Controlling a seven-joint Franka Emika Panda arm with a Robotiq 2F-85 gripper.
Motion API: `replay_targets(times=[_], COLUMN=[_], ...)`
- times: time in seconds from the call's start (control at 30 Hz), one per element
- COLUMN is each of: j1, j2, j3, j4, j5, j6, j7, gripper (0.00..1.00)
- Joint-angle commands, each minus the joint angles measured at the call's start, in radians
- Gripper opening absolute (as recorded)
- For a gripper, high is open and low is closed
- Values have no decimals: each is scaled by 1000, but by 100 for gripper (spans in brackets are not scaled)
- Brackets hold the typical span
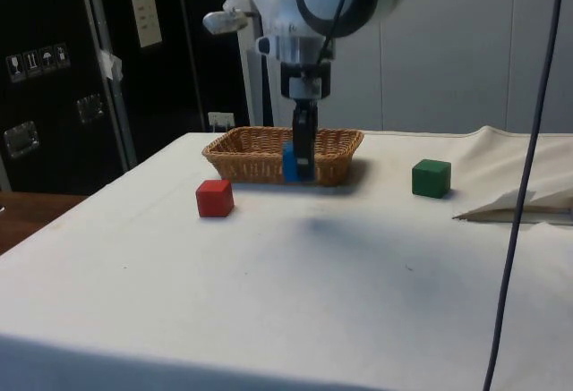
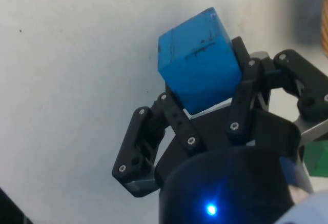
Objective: Pick up exactly two blocks and place them into the basket.
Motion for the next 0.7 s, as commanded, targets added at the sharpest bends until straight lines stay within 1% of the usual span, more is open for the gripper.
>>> replay_targets(times=[0.0,0.03,0.17,0.2,0.23,0.27,0.4,0.5,0.53,0.57,0.67], j1=[-3,-3,-5,-6,-1,-6,-6,-8,-3,-8,-9], j2=[-9,-27,-57,-71,-70,-76,-88,-87,-88,-85,-83], j3=[-12,-23,-47,-59,-53,-65,-87,-103,-101,-114,-130], j4=[3,5,17,24,18,27,37,41,39,42,46], j5=[-22,-29,-44,-51,-35,-54,-57,-50,-47,-47,-43], j6=[-16,-35,-77,-99,-86,-109,-132,-136,-133,-136,-137], j7=[8,7,4,2,-3,1,-8,-22,-19,-30,-42], gripper=[3,3,3,3,3,3,3,3,3,3,3])
